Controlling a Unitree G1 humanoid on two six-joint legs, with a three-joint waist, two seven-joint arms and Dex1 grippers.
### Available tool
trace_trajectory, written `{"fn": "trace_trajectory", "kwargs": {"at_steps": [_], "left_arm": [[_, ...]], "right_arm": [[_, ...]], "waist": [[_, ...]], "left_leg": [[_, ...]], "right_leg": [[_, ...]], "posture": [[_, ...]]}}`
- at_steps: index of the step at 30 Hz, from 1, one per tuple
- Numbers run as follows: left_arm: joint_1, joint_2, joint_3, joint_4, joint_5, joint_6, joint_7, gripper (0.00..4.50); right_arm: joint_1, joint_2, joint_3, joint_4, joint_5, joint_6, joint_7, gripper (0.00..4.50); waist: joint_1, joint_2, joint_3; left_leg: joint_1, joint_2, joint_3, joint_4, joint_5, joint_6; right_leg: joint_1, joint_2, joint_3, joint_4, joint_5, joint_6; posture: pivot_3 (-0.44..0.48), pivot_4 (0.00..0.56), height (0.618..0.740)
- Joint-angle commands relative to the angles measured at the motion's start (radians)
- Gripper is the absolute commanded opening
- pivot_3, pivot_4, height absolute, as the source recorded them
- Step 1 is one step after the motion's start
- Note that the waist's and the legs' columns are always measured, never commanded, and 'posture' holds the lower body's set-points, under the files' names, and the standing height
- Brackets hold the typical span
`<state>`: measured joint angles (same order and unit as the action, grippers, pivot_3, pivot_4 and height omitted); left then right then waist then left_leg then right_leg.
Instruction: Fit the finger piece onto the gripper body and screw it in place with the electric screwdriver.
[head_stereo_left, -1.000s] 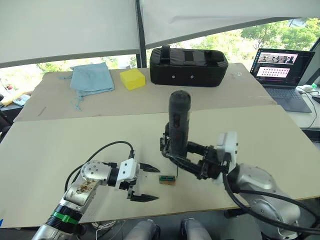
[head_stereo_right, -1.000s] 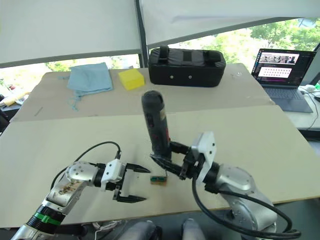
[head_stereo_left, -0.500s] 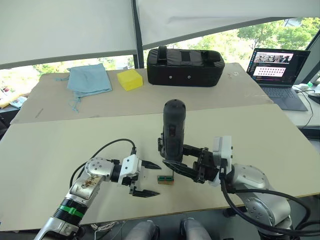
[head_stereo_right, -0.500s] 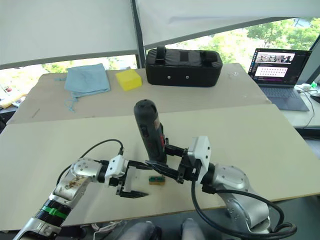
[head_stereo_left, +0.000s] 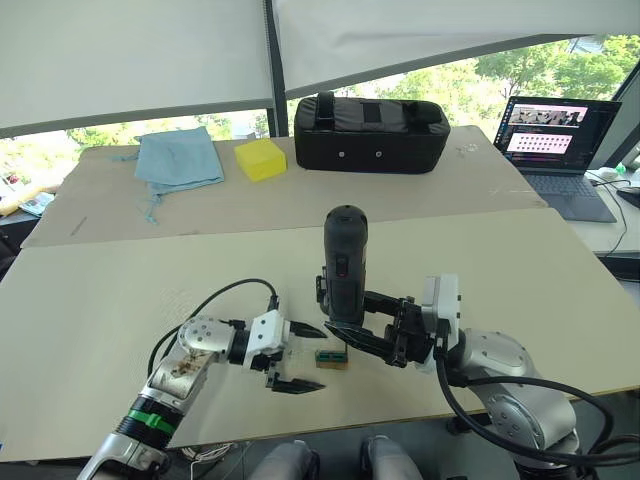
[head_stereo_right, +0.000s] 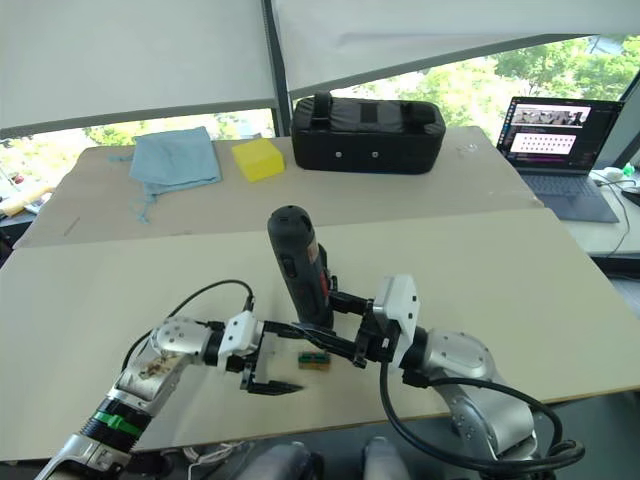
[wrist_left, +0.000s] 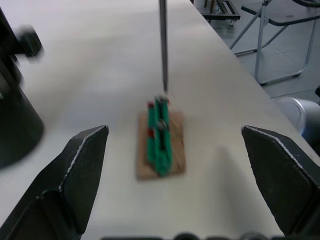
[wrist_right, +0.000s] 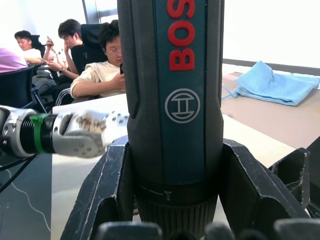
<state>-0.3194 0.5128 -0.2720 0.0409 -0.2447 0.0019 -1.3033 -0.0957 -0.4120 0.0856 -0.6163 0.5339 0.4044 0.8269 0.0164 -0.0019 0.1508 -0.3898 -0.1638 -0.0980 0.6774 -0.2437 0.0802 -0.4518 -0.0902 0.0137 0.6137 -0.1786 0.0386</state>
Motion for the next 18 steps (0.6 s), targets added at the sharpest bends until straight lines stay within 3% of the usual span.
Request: {"fn": "trace_trajectory", "kwargs": {"at_steps": [1,18], "left_arm": [[-0.026,0.002,0.005,-0.069,-0.032,0.066,0.013,4.5],[0.009,0.085,-0.002,-0.244,-0.041,0.214,0.038,4.5]], "right_arm": [[-0.034,0.004,-0.018,-0.031,0.038,-0.042,0.003,1.92],[-0.048,-0.002,0.011,-0.014,0.045,-0.032,0.001,1.92]], "waist": [[-0.003,0.0,0.0],[-0.004,0.0,0.0]], "left_leg": [[0.0,0.0,0.0,0.0,0.0,0.0],[0.0,0.0,0.0,-0.001,0.0,0.0]], "right_leg": [[0.0,0.0,0.0,0.0,0.0,0.0],[-0.001,0.0,0.0,0.0,0.0,0.0]], "posture": [[0.0,0.15,0.74],[0.0,0.15,0.74]]}}
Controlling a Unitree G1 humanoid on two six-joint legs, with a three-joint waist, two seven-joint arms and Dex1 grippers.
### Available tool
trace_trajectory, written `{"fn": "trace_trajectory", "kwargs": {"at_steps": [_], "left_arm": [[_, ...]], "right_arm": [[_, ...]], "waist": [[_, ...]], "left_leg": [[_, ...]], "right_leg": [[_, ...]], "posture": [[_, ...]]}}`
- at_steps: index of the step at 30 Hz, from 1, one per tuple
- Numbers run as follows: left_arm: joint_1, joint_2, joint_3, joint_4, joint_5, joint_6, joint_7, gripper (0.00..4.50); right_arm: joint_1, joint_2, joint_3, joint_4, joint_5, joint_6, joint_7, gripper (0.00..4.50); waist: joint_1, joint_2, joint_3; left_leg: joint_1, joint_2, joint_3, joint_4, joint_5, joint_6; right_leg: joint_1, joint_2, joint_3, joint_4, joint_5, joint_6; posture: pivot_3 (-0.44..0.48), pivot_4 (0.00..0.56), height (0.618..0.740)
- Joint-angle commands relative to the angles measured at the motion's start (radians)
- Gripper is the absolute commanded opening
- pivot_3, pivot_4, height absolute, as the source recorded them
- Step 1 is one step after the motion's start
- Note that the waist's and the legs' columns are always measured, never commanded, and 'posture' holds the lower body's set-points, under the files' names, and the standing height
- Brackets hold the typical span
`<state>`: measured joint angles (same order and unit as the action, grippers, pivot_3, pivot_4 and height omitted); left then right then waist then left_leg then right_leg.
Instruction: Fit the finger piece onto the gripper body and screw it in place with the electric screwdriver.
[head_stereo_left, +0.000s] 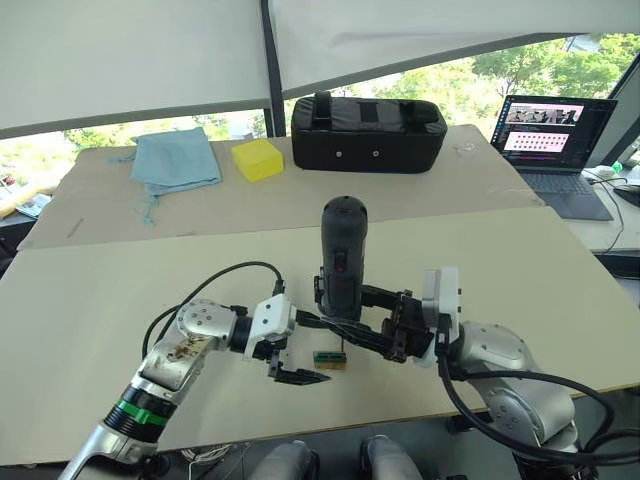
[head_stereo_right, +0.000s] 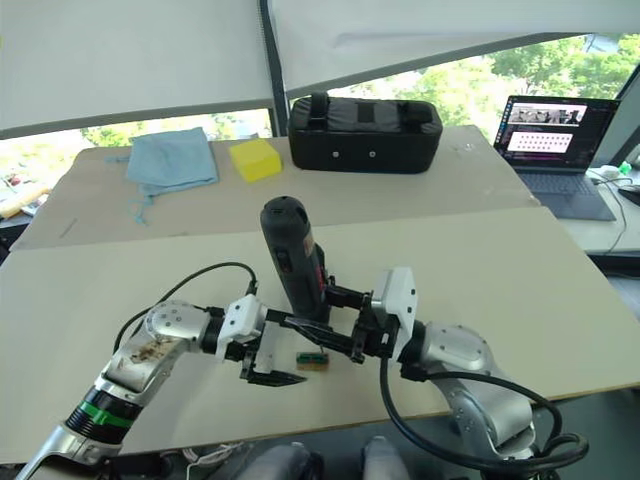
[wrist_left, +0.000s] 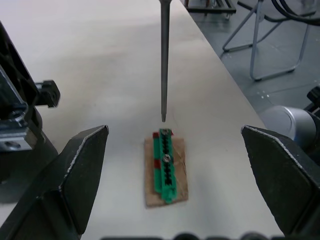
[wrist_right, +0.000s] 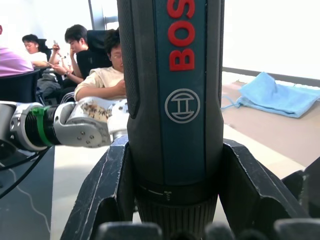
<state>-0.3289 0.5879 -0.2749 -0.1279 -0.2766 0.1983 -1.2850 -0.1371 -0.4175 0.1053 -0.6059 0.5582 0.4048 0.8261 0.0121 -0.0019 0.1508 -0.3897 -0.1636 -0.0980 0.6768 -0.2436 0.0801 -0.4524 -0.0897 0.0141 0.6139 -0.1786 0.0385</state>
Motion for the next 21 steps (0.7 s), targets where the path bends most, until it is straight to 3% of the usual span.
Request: {"fn": "trace_trajectory", "kwargs": {"at_steps": [1,6,21], "left_arm": [[0.025,0.011,-0.003,-0.1,-0.008,0.031,0.031,4.5],[0.022,0.001,-0.032,-0.178,-0.001,0.099,0.081,4.5],[-0.018,0.07,0.008,-0.068,-0.001,0.071,0.058,4.5]], "right_arm": [[-0.006,0.003,-0.007,-0.022,0.019,-0.036,0.002,1.92],[-0.007,0.001,-0.001,-0.017,0.013,-0.043,0.005,1.92],[-0.02,-0.013,-0.013,-0.023,0.025,-0.037,0.008,1.92]], "waist": [[0.0,0.0,0.0],[0.003,0.0,0.0],[0.002,0.0,0.0]], "left_leg": [[0.0,0.0,0.0,0.0,0.0,0.0],[0.0,0.0,0.0,0.0,0.0,0.0],[0.0,0.0,0.0,0.0,0.0,0.0]], "right_leg": [[0.0,0.0,0.0,0.0,0.0,0.0],[0.001,0.0,0.0,0.0,0.0,0.0],[0.0,0.001,0.0,0.0,0.0,0.0]], "posture": [[0.0,0.15,0.74],[0.0,0.15,0.74],[0.0,0.15,0.74]]}}
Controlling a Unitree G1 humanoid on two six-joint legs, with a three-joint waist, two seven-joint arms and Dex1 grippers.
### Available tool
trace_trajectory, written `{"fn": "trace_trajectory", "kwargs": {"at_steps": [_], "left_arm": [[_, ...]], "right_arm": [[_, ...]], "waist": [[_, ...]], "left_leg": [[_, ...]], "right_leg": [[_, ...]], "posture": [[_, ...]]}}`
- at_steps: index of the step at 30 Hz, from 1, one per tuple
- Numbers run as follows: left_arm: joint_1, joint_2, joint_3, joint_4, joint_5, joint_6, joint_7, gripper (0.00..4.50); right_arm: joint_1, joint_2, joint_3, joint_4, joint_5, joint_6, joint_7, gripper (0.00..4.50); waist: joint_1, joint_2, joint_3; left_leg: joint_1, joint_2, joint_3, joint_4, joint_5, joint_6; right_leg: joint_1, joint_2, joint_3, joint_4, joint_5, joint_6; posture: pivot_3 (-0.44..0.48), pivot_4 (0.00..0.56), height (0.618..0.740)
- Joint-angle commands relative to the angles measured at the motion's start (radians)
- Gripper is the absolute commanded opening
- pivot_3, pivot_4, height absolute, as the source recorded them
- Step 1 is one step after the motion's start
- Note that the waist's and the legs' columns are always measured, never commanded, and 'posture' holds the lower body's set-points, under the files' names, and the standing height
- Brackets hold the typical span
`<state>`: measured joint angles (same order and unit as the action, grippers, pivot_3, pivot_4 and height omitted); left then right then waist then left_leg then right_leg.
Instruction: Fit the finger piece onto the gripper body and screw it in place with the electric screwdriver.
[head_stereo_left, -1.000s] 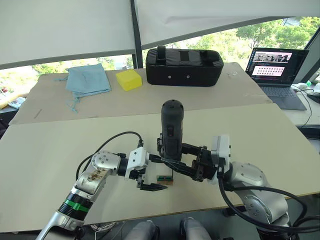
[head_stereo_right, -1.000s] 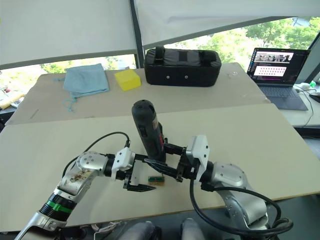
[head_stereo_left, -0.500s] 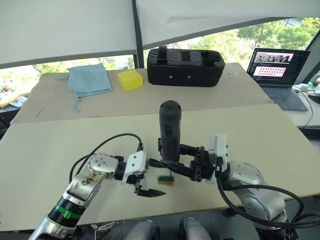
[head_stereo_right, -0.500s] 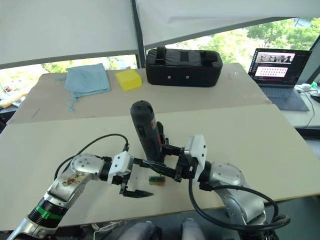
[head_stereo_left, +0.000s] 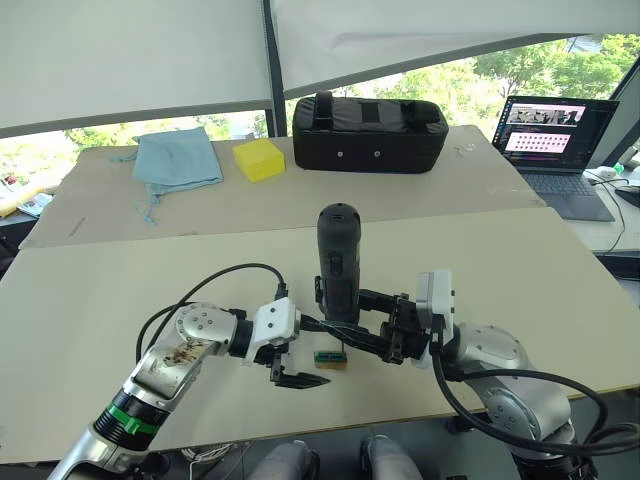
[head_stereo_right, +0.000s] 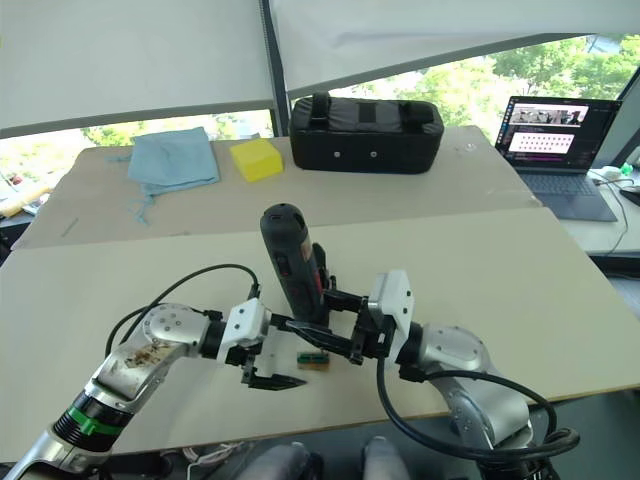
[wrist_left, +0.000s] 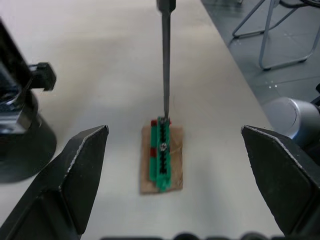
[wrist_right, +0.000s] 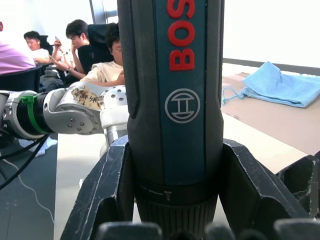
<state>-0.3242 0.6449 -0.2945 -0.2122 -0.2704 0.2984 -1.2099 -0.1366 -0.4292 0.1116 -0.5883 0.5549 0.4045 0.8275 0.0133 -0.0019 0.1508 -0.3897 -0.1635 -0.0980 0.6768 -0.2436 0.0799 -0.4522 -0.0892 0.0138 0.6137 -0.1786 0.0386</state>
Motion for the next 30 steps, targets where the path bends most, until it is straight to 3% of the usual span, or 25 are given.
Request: {"fn": "trace_trajectory", "kwargs": {"at_steps": [1,13,30], "left_arm": [[-0.027,0.013,0.027,0.027,-0.006,-0.035,-0.02,4.5],[0.077,0.017,0.015,0.137,0.035,-0.234,-0.043,4.5],[0.09,-0.032,0.01,0.338,0.068,-0.434,-0.06,4.5]], "right_arm": [[-0.022,-0.001,-0.019,-0.039,0.028,-0.037,0.007,1.92],[-0.042,0.004,-0.016,-0.021,0.027,-0.039,0.005,1.92],[-0.03,-0.003,-0.008,-0.019,0.019,-0.038,0.01,1.92]], "waist": [[0.001,0.0,0.0],[0.0,0.0,0.0],[0.001,0.0,0.0]], "left_leg": [[0.0,0.0,0.0,0.0,0.0,0.0],[0.0,0.0,0.0,0.0,0.0,0.0],[0.0,0.0,0.0,0.0,0.0,0.0]], "right_leg": [[0.0,0.0,0.0,0.0,0.0,0.0],[0.0,0.0,0.0,0.0,0.0,0.0],[0.001,-0.001,0.0,0.0,0.0,0.0]], "posture": [[0.0,0.15,0.74],[0.0,0.15,0.74],[0.0,0.15,0.74]]}}
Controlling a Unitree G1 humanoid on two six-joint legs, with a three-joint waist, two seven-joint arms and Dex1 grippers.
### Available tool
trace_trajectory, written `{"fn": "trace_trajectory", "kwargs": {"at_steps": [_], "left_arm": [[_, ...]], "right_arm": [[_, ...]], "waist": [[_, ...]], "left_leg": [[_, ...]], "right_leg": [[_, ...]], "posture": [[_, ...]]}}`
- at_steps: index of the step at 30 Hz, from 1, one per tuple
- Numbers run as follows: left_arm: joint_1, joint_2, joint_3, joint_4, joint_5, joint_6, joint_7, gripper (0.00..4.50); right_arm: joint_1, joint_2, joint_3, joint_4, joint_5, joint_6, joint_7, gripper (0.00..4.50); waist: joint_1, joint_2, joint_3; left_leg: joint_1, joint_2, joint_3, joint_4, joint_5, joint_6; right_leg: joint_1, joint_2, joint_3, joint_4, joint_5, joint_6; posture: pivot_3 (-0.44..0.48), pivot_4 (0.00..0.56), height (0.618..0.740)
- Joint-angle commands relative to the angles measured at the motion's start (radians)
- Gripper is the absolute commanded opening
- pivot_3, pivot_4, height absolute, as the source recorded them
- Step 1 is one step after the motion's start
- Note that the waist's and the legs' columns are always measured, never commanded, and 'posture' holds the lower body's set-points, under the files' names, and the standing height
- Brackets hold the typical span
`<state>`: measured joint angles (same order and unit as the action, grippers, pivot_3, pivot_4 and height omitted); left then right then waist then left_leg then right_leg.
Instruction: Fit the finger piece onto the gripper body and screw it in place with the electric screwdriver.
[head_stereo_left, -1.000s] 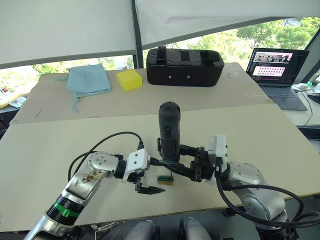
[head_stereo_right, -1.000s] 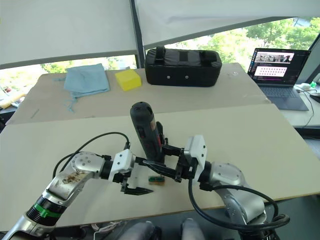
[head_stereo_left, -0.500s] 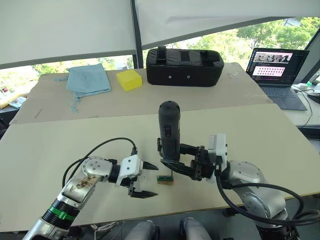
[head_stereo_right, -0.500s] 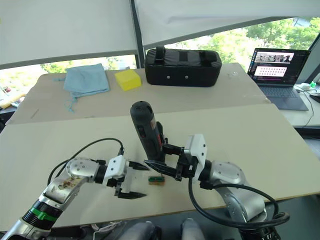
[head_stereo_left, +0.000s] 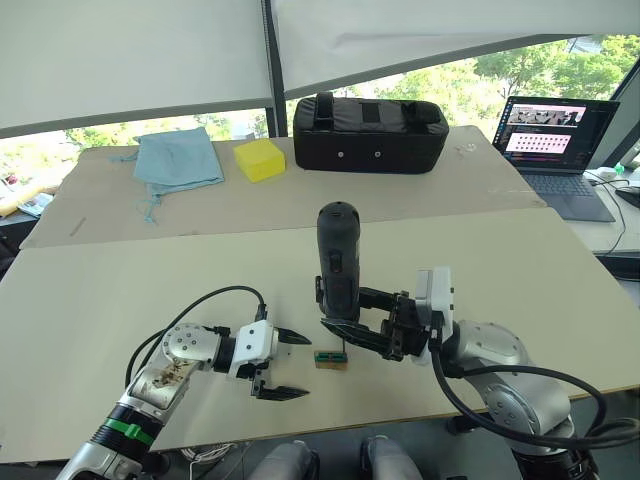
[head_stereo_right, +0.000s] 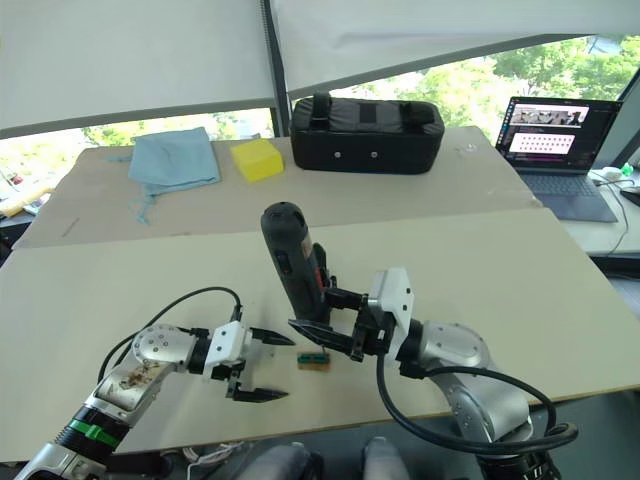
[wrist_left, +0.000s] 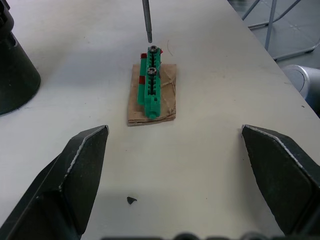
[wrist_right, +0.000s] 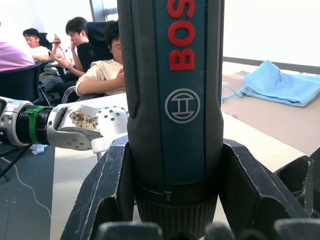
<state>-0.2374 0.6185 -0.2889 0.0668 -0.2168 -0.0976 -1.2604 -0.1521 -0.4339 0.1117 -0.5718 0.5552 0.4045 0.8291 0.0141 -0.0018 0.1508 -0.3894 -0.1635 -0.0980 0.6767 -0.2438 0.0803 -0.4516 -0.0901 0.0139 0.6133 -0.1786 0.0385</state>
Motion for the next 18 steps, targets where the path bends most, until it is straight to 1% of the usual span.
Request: {"fn": "trace_trajectory", "kwargs": {"at_steps": [1,8,18], "left_arm": [[-0.001,-0.007,0.006,0.071,0.013,-0.045,-0.014,4.5],[-0.019,-0.01,0.011,0.111,0.009,-0.074,-0.034,4.5],[-0.013,-0.012,0.008,0.106,0.014,-0.083,-0.031,4.5]], "right_arm": [[-0.014,0.002,-0.008,-0.036,0.019,-0.038,0.009,1.92],[-0.015,0.002,-0.005,-0.032,0.014,-0.041,0.009,1.92],[-0.009,0.005,0.007,-0.031,0.005,-0.05,0.007,1.92]], "waist": [[0.0,0.0,0.0],[-0.001,0.0,0.0],[-0.001,0.0,0.0]], "left_leg": [[0.0,0.0,0.0,0.0,0.0,0.0],[0.001,0.0,0.0,0.0,0.0,0.0],[0.001,0.0,0.0,0.0,0.0,0.0]], "right_leg": [[0.0,0.0,0.0,0.0,0.0,0.0],[0.001,0.0,0.0,0.0,0.0,0.0],[0.001,0.0,0.0,0.0,0.0,0.0]], "posture": [[0.0,0.15,0.74],[0.0,0.15,0.74],[0.0,0.15,0.74]]}}
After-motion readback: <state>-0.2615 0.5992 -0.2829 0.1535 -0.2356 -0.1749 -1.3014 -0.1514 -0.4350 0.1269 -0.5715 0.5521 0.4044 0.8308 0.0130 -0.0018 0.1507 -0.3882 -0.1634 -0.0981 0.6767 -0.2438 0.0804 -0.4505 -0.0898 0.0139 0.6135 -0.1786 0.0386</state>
